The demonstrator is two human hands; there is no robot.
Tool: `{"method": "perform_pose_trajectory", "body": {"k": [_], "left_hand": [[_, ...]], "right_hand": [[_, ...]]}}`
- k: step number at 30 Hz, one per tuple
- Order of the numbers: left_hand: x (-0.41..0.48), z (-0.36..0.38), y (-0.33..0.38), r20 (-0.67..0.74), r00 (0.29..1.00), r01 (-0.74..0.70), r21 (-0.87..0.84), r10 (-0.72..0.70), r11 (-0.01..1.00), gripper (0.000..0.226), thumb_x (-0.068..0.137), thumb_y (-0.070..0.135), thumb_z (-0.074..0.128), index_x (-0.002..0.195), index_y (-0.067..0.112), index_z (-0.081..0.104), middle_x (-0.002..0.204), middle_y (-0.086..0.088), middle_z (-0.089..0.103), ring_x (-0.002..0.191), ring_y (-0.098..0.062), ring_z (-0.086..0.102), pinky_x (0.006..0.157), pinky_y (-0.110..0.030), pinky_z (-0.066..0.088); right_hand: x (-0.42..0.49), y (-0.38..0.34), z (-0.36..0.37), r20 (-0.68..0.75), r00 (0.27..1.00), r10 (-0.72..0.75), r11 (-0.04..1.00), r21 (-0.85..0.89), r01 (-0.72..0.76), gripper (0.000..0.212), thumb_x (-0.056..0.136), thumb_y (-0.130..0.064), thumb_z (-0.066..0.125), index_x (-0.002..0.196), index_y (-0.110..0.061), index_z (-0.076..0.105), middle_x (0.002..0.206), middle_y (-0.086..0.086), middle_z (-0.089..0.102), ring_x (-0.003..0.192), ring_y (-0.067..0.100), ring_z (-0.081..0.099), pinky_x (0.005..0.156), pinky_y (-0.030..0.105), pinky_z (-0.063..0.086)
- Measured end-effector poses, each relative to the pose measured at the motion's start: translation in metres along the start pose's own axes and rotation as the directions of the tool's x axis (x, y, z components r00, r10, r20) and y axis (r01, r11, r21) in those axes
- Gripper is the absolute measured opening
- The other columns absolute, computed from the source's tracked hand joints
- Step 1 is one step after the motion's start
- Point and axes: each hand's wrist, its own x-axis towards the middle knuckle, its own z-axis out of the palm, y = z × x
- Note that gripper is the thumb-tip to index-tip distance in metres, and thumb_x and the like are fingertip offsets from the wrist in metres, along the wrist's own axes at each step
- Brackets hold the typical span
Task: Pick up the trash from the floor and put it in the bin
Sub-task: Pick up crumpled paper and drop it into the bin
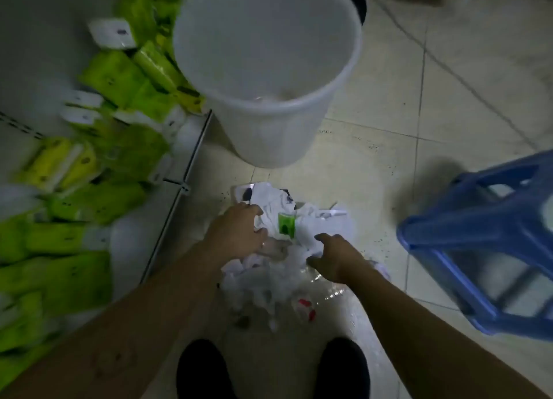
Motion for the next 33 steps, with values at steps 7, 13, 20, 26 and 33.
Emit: {"method": "perform_pose_trajectory", "body": {"k": [7, 13, 20, 26, 33], "left_hand": [[0.119, 0.104, -0.069, -0.146, 0.989, 0.038, 0.056, -0.03, 0.998, 0.074, 0.08, 0.039, 0.066, 0.142, 0.017, 0.032, 0.141, -0.013, 0.045, 0.124, -0.032, 0.046, 0.095, -0.044, 0.046], [0.148, 0.135, -0.078, -0.217, 0.975, 0.064, 0.069, -0.047, 0.996, 0.03, 0.085, 0.025, 0.061, 0.113, 0.015, 0.06, 0.102, -0.009, 0.07, 0.088, -0.026, 0.064, 0.072, -0.031, 0.051], [0.12, 0.106, -0.062, -0.291, 0.956, -0.012, -0.175, -0.04, 0.985, 0.03, 0.081, 0.026, 0.064, 0.108, 0.015, 0.065, 0.091, -0.005, 0.069, 0.076, -0.018, 0.06, 0.064, -0.025, 0.044], [0.116, 0.09, -0.068, -0.28, 0.957, -0.024, -0.343, -0.078, 0.939, 0.04, 0.073, 0.04, 0.076, 0.097, 0.01, 0.067, 0.092, -0.008, 0.065, 0.084, -0.022, 0.059, 0.068, -0.029, 0.04], [0.095, 0.055, -0.062, -0.342, 0.939, -0.104, -0.255, 0.011, 0.961, 0.038, 0.081, 0.025, 0.067, 0.054, 0.017, 0.041, 0.055, 0.0, 0.041, 0.053, -0.013, 0.039, 0.051, -0.028, 0.026]], "right_hand": [[0.146, 0.018, 0.055, -0.143, 0.989, 0.022, 0.992, -0.12, -0.039, 0.063, 0.071, -0.035, 0.068, 0.127, -0.012, 0.049, 0.115, 0.017, 0.057, 0.105, 0.034, 0.059, 0.084, 0.042, 0.054], [0.171, 0.042, 0.05, -0.255, 0.967, -0.013, 0.984, -0.173, -0.032, 0.029, 0.084, -0.028, 0.061, 0.106, -0.011, 0.069, 0.107, 0.01, 0.068, 0.097, 0.028, 0.063, 0.074, 0.028, 0.046], [0.135, 0.037, 0.037, -0.261, 0.965, -0.011, 0.999, -0.042, 0.0, 0.027, 0.09, -0.025, 0.051, 0.098, -0.011, 0.073, 0.094, 0.008, 0.071, 0.086, 0.026, 0.066, 0.069, 0.027, 0.049], [0.128, 0.065, 0.027, -0.367, 0.926, 0.091, 0.983, 0.181, -0.025, 0.03, 0.08, -0.036, 0.071, 0.077, -0.006, 0.07, 0.068, 0.007, 0.067, 0.058, 0.017, 0.059, 0.053, 0.027, 0.048], [0.105, 0.039, 0.01, -0.249, 0.968, 0.001, 0.964, 0.259, 0.066, 0.023, 0.089, -0.017, 0.055, 0.072, -0.006, 0.065, 0.065, 0.009, 0.058, 0.055, 0.023, 0.055, 0.044, 0.027, 0.049]]}}
